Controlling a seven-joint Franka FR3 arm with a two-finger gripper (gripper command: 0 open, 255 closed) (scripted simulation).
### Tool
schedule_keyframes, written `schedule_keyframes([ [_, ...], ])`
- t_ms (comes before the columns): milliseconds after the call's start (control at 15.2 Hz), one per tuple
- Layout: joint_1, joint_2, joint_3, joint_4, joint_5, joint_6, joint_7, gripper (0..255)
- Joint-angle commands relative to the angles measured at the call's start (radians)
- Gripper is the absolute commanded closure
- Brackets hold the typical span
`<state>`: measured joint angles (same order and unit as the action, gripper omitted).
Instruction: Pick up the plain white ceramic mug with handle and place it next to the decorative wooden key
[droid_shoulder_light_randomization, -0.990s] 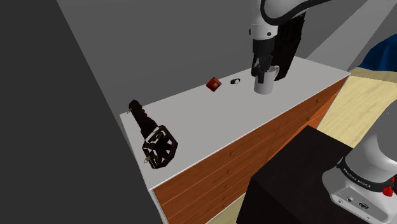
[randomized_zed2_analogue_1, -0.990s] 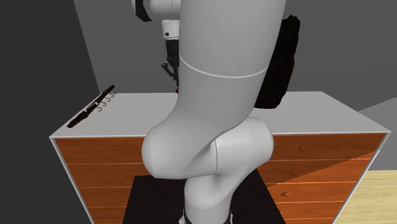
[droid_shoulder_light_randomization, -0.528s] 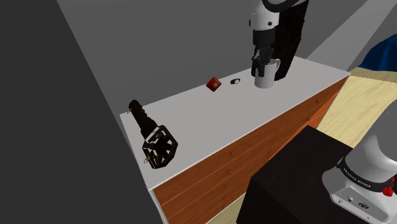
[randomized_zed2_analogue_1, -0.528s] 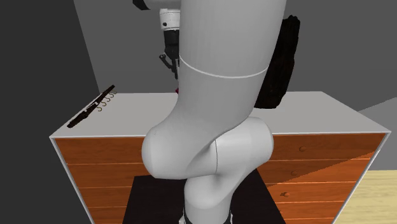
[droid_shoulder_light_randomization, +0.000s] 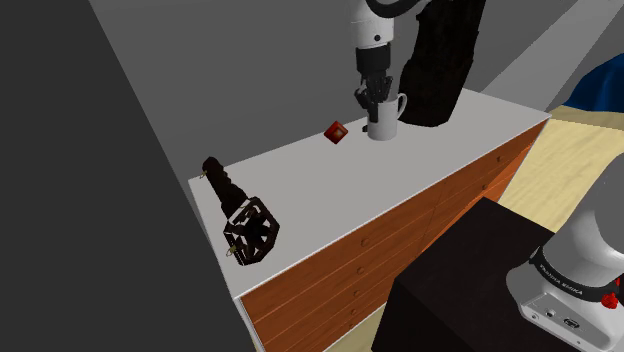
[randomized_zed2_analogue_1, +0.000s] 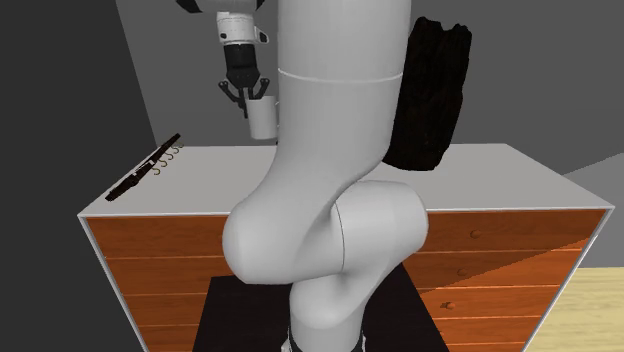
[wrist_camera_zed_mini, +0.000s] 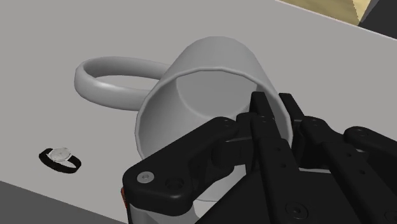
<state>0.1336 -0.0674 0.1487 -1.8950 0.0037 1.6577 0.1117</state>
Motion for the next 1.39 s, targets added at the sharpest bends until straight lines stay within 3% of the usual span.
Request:
schedule_keyframes([
  [0,0.018,0.063,0.021,0.071,-0.002,-0.009,0.041,255],
  [528,0.104,0.348,0.079,0.44,-0.041,-0.098,0.185,255],
  [792,0.174,0.548,0.093,0.734,-0.078,-0.195,0.251,255],
  [1320,0.165,0.531,0.09,0.6,-0.074,-0.078,0.249,255],
])
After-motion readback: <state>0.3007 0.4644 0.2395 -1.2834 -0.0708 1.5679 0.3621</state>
